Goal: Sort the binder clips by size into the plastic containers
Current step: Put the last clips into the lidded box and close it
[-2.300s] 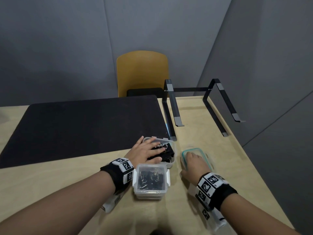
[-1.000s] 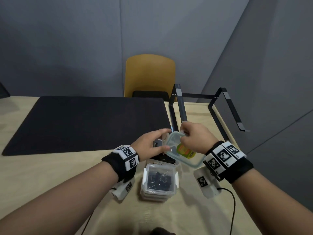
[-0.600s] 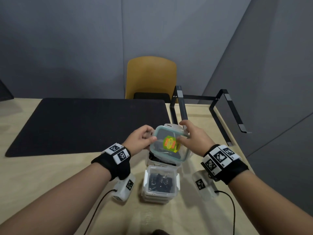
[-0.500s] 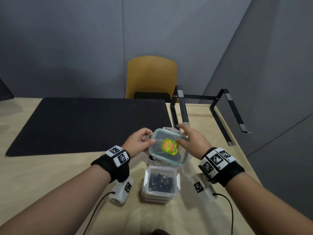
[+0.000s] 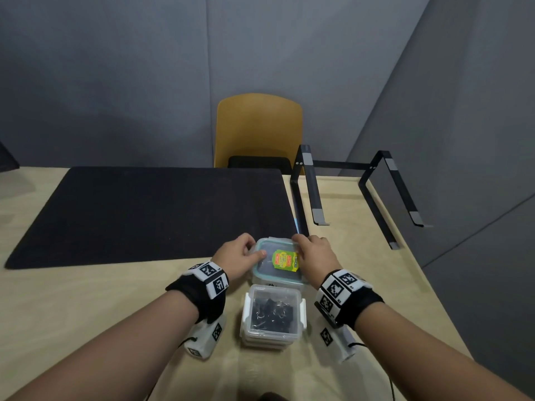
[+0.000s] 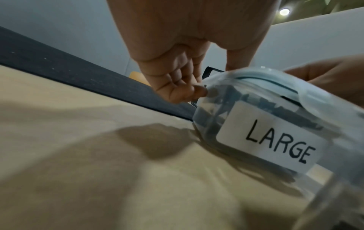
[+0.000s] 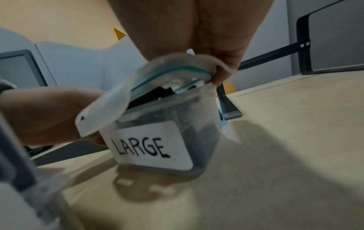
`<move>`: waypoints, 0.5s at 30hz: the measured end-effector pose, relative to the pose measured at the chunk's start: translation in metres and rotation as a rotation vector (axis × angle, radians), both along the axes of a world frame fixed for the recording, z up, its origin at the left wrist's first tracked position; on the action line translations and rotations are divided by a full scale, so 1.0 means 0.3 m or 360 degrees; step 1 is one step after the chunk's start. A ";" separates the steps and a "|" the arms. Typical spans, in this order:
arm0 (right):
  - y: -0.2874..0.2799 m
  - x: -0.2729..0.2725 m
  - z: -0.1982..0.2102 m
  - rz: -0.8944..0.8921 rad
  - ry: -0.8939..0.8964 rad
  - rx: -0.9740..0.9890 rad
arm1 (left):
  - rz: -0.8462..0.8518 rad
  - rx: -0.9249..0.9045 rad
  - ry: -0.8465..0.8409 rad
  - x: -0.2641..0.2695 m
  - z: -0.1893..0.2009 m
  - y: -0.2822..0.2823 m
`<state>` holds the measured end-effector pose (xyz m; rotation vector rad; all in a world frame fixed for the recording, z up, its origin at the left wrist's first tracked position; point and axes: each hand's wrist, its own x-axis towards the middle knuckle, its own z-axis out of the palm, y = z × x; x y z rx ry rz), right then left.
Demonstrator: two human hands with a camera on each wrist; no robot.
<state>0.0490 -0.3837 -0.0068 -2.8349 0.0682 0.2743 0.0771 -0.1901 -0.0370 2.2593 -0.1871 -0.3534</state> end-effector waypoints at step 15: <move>0.066 -0.014 -0.070 -0.0224 -0.0163 0.0196 | 0.0003 0.0020 -0.0163 -0.012 -0.016 -0.056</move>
